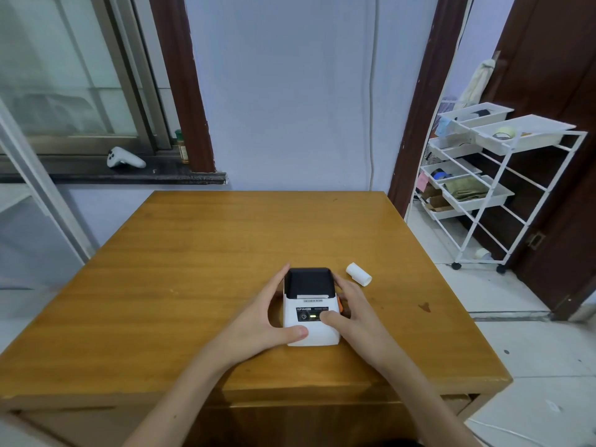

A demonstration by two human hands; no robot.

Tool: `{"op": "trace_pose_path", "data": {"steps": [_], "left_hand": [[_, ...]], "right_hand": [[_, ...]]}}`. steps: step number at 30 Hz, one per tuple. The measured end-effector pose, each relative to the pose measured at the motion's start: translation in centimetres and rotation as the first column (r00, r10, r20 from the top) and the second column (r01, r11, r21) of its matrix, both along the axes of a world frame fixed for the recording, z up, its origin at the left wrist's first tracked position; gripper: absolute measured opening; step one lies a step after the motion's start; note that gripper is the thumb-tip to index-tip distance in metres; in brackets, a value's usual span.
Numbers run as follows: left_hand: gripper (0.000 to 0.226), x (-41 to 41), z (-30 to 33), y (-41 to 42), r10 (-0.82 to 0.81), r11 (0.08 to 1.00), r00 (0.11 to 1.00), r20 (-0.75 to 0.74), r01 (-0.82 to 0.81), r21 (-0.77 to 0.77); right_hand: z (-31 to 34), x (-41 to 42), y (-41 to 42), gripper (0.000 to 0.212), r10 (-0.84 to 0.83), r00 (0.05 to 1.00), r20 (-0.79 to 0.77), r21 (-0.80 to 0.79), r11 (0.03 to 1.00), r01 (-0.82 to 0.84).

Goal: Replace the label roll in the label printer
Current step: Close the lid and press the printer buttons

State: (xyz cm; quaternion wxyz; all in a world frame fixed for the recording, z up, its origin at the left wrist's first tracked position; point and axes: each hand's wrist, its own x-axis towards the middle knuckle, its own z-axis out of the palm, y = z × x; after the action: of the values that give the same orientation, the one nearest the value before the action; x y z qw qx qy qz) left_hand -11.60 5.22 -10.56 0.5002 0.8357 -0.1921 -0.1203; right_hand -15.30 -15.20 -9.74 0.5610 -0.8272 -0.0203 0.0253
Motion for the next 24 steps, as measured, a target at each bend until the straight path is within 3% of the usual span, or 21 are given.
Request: {"op": "trace_pose_path", "data": {"steps": [24], "left_hand": [[0.110,-0.08,0.14,0.04,0.006,1.000,1.000,0.004,-0.006,0.007]], "right_hand": [[0.24,-0.14,0.08,0.057,-0.011,1.000,0.006,0.004,1.000,0.011]]}}
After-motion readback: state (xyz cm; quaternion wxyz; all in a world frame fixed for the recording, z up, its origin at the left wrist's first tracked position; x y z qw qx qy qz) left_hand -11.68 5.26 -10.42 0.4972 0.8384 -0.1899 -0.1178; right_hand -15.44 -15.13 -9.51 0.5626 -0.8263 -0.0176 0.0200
